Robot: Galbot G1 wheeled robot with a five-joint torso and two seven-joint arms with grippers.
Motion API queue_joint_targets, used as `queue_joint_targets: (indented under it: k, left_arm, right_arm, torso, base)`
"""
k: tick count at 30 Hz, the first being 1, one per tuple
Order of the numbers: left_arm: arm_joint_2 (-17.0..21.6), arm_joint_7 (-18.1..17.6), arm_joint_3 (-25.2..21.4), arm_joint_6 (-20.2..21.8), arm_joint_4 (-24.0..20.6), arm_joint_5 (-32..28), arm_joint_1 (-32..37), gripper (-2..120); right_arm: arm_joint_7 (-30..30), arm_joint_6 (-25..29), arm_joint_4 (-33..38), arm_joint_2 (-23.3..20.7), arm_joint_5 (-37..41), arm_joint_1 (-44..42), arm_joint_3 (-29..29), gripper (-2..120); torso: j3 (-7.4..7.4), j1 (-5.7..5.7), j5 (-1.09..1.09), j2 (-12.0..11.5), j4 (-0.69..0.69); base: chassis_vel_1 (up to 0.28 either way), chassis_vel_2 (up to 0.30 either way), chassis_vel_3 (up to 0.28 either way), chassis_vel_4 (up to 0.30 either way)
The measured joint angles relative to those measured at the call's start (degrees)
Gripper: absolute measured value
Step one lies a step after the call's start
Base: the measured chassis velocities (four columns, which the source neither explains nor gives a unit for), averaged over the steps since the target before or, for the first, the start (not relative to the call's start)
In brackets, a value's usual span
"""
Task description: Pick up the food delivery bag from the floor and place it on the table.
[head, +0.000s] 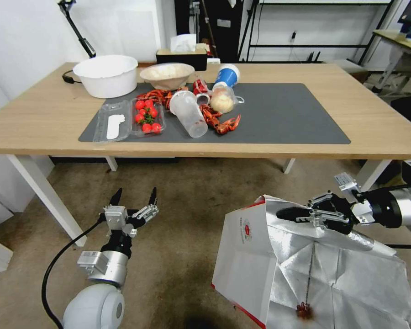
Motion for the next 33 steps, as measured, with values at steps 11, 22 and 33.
queue_joint_targets:
  k: [11,22,33]
  left_arm:
    - [0.0,0.0,-0.1,0.0,0.0,0.0,0.0,100]
    - [0.0,0.2,0.0,0.0,-0.3,0.0,0.1,100]
    - [0.0,0.2,0.0,0.0,-0.6,0.1,0.2,100]
  right_arm:
    - [-0.3,0.0,0.0,0.0,0.1,0.0,-0.1,0]
    - [-0.4,0.1,0.0,0.5,0.0,-0.1,-0.1,0]
    - [-0.5,0.1,0.1,0.5,0.0,-0.1,0.0,0]
  torso:
    - [2.47,1.49,0.00,4.0,0.00]
    - [4.57,2.91,0.00,7.5,0.00]
    - [6.22,3.99,0.00,10.2,0.00]
  base:
    - [0.000,0.000,0.000,0.000]
    - [0.000,0.000,0.000,0.000]
    - [0.000,0.000,0.000,0.000]
